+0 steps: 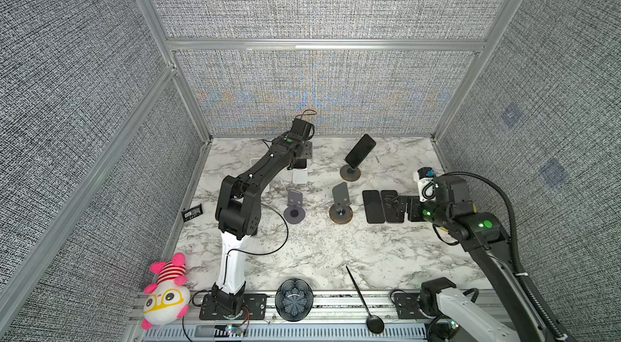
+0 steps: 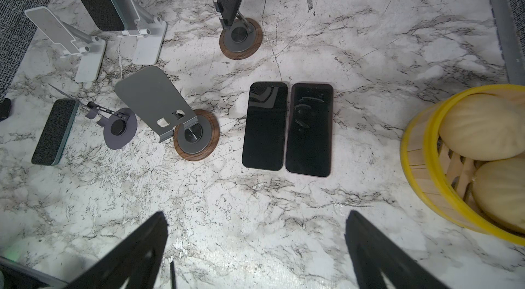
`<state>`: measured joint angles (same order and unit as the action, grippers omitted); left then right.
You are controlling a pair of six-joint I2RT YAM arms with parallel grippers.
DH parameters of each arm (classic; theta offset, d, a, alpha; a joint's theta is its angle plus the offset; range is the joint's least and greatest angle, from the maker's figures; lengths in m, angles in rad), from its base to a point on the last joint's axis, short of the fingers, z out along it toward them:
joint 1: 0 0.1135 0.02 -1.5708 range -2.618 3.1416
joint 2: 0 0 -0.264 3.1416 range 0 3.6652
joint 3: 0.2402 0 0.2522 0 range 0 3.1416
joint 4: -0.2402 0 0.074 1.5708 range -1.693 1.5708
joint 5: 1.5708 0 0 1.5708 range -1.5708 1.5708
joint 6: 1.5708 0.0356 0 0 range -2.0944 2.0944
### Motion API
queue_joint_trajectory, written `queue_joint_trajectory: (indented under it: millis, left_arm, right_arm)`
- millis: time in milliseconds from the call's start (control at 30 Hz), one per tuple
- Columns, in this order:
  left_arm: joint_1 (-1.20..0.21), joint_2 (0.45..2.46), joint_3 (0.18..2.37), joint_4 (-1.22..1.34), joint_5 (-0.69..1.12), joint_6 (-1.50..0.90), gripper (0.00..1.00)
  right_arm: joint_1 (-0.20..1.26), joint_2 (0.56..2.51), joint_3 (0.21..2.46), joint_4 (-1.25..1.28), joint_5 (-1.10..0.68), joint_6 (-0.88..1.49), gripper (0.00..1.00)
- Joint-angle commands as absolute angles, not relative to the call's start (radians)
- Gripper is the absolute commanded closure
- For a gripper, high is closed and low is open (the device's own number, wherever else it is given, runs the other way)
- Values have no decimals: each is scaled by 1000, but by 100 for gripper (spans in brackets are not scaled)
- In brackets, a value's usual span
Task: Remove the phone from the phone stand
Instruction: Remove the phone from the phone stand, then place the phone at the middle-left of the table.
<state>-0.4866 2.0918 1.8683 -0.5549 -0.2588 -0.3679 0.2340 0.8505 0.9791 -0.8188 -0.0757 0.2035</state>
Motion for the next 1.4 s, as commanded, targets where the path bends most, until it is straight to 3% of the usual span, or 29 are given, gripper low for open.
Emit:
queue_joint_trajectory:
  millis: [0,267,833,1367]
  left_arm:
    - [-486,2051,1862,-541,-259,-354,36]
    - [-487,1907,1831,-629,-278,-333,38]
    - [-470,1495,1459,-796,-313,-360,40]
    - [-411,1393,1137,-806,-210,-479,44]
  right_arm:
    - [233,847,977,-811,-72,201,2]
    - [233,839,979,-819,-59,195,2]
    - [232,875,980,-775,-70,183,2]
    - [233,919,1016,-739,-91,181,2]
